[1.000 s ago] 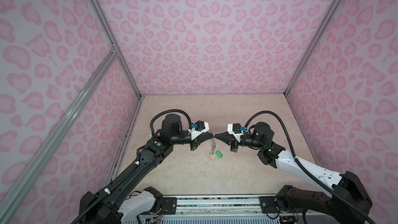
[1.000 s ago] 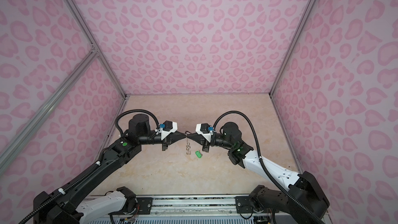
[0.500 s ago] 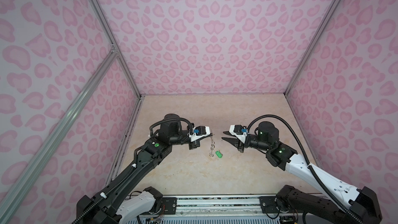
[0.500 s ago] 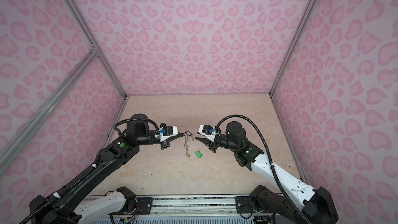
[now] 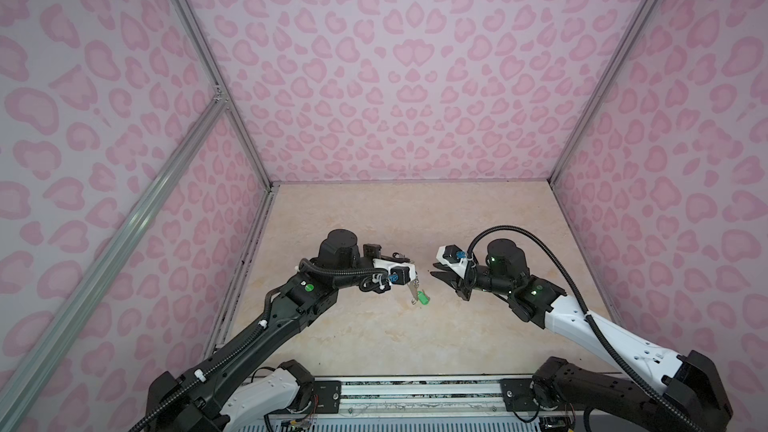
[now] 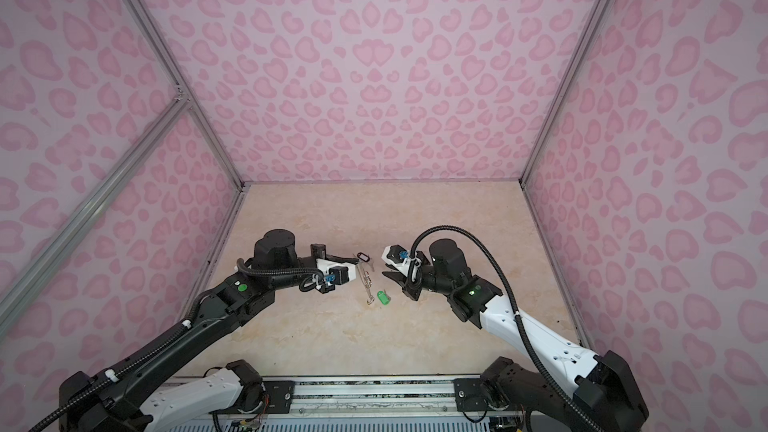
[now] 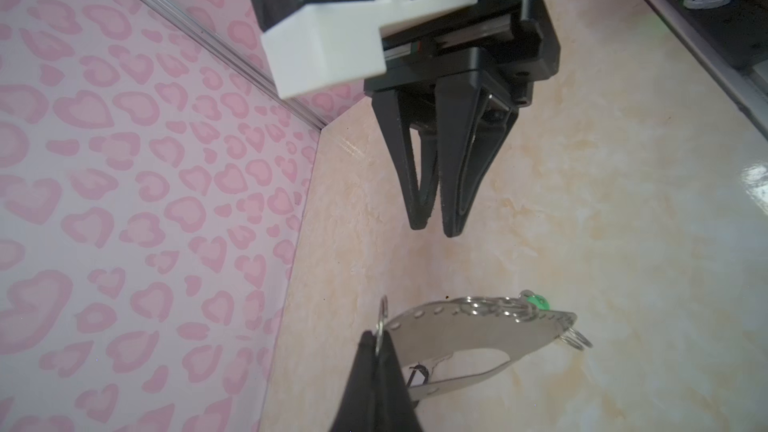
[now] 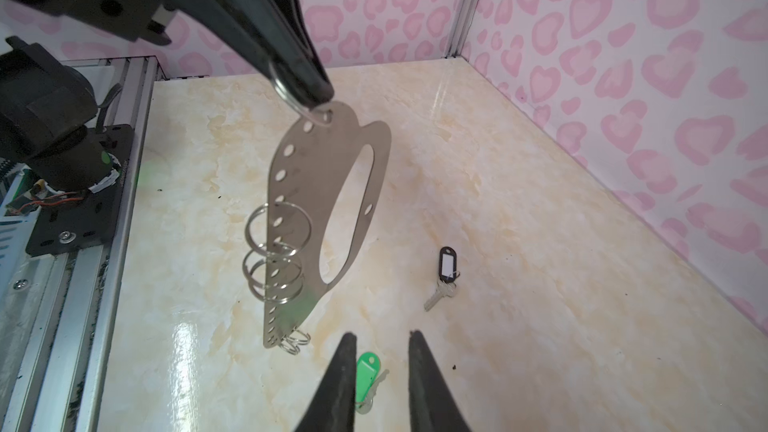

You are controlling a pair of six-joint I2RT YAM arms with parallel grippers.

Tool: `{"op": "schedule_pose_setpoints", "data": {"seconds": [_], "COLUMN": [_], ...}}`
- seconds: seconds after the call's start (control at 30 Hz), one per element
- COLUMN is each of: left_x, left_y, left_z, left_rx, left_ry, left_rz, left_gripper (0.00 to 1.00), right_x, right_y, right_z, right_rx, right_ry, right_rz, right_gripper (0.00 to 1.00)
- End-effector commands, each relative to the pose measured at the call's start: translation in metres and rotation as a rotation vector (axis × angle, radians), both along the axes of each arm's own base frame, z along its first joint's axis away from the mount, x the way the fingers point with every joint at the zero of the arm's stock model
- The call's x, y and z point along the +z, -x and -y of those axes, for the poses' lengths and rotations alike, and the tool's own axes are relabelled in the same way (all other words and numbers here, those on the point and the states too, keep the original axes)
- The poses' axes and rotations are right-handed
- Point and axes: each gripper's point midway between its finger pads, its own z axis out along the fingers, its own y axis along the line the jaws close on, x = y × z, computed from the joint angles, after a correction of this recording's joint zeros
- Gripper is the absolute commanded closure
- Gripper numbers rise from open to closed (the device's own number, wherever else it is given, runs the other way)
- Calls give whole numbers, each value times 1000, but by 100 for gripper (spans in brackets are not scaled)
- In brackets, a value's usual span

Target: Put the keys on the keyring

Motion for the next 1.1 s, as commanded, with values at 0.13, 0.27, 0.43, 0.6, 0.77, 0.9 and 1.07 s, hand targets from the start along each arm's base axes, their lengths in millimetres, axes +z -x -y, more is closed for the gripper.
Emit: {"op": "schedule_pose_setpoints", "data": {"seconds": [0.13,0.27,0.43,0.6,0.77,0.9,1.07], "left_x": [5,4,-7,-15,-26,-29,-31], "left_y": [-14,-15,-31,-41,-45,-43,-42], "left_z": [-2,-9,-27,-48,-64,-71,-76], "left_rx": [71,105,289,431,520,532,539], "left_ry": [59,126,147,199,213,246,286], "left_rz": [-88,-226,-398,-498,-566,-583,-556], "left_gripper": [97,97,97,97,97,97,97], "right_x": [-17,-19,-27,-38,-77,-94,-134], "right_y": [-7,-1,3,-15,25,15,14], "right_z": [2,3,11,24,14,15,22], "right_rx": [-41,6,-17,-186,189,231,413], "right_ry": [53,69,119,207,464,540,715], "right_rz": [-86,-34,-55,-145,-62,22,17], "right_gripper": [80,78,76,70,71,71,72]}}
